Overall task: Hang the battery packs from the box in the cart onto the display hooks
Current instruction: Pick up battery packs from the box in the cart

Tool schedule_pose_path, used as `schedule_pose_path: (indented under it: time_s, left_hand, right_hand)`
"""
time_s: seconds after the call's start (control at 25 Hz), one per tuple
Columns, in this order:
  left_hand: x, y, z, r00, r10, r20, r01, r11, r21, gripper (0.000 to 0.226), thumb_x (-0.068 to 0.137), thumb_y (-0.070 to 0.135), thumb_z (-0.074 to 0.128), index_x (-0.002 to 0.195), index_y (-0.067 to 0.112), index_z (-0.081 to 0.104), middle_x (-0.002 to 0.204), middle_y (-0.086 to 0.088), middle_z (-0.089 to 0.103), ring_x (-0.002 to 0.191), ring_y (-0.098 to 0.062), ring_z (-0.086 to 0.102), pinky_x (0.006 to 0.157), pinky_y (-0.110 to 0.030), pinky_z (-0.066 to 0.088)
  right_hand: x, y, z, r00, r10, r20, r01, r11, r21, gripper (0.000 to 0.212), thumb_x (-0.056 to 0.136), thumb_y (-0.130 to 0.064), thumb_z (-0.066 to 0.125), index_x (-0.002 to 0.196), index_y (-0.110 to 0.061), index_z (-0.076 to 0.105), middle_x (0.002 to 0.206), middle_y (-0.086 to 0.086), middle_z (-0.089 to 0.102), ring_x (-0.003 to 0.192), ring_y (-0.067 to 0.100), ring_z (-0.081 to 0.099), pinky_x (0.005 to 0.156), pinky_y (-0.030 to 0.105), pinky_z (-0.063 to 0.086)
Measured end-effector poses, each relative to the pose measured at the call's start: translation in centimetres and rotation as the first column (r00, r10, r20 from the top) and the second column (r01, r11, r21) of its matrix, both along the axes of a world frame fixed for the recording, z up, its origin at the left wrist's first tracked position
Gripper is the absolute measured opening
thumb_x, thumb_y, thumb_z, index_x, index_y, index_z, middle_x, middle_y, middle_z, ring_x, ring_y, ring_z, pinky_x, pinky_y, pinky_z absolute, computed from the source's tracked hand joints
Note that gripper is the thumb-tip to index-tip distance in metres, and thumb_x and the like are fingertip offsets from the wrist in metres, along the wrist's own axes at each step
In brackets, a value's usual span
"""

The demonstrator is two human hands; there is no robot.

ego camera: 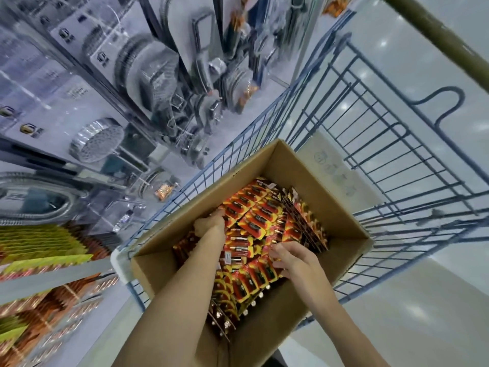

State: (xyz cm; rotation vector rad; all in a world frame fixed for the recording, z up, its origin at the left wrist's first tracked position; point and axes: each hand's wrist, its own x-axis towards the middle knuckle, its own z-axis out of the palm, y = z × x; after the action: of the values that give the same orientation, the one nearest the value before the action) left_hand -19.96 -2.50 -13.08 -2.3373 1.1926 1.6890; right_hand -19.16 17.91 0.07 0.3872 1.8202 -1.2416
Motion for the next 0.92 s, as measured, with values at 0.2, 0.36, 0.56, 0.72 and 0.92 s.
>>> schedule_pose_path:
  time_s: [0.2, 0.36, 0.56, 0.72, 0.92]
  left_hand:
    - [3.3, 0.9, 4.6, 0.977, -0.162, -0.138, 0.176, 0.979, 0.101, 0.011, 0.089, 0.012, 0.080, 0.096, 0.007, 0.073, 0.098, -0.010, 0.079, 0.080, -0.023, 0.078, 0.071, -0.034, 0.065]
    - [8.6, 1.2, 10.1, 0.972, -0.146, -0.186, 0.187, 0.956, 0.225, 0.015, 0.092, 0.001, 0.069, 0.107, 0.006, 0.068, 0.102, -0.013, 0.075, 0.093, -0.029, 0.076, 0.078, -0.040, 0.063]
    - [13.9, 0.8, 14.5, 0.972, -0.040, -0.232, 0.121, 0.930, 0.346, 0.033, 0.087, -0.013, 0.062, 0.115, 0.005, 0.065, 0.112, -0.022, 0.073, 0.104, -0.038, 0.072, 0.075, -0.046, 0.061]
    - [15.0, 0.4, 16.0, 0.965, 0.011, -0.263, 0.082, 0.937, 0.339, 0.050, 0.079, -0.024, 0.058, 0.113, 0.011, 0.065, 0.112, -0.024, 0.070, 0.104, -0.044, 0.066, 0.072, -0.046, 0.055]
    - [16.6, -0.7, 16.3, 0.924, 0.006, -0.382, 0.103, 0.958, 0.266, 0.077, 0.053, -0.022, 0.062, 0.125, 0.006, 0.062, 0.113, -0.029, 0.068, 0.096, -0.046, 0.070, 0.058, -0.044, 0.059]
  right_hand:
    - [-2.1, -2.2, -3.5, 0.997, -0.036, 0.064, 0.035, 0.999, 0.016, 0.012, 0.100, -0.030, 0.062, 0.107, -0.023, 0.070, 0.108, -0.002, 0.075, 0.102, 0.018, 0.071, 0.097, 0.039, 0.054]
    - [-6.3, -6.9, -7.8, 0.992, -0.097, 0.075, 0.091, 0.993, 0.077, 0.019, 0.098, -0.025, 0.063, 0.112, -0.012, 0.064, 0.111, 0.005, 0.070, 0.105, 0.025, 0.067, 0.105, 0.050, 0.053]
    - [-9.8, -11.6, -13.1, 0.946, -0.218, 0.239, 0.177, 0.968, 0.179, 0.030, 0.101, -0.017, 0.060, 0.127, -0.002, 0.057, 0.108, 0.012, 0.062, 0.099, 0.028, 0.068, 0.097, 0.044, 0.059]
    - [-10.6, -13.2, -15.2, 0.938, -0.284, 0.198, 0.231, 0.939, 0.253, 0.049, 0.090, -0.028, 0.076, 0.127, -0.005, 0.054, 0.098, 0.013, 0.063, 0.076, 0.028, 0.073, 0.071, 0.039, 0.065]
    - [-10.6, -12.9, -16.2, 0.943, -0.316, 0.108, 0.282, 0.927, 0.246, 0.057, 0.082, -0.020, 0.085, 0.128, -0.006, 0.053, 0.095, 0.010, 0.061, 0.072, 0.025, 0.073, 0.065, 0.038, 0.066]
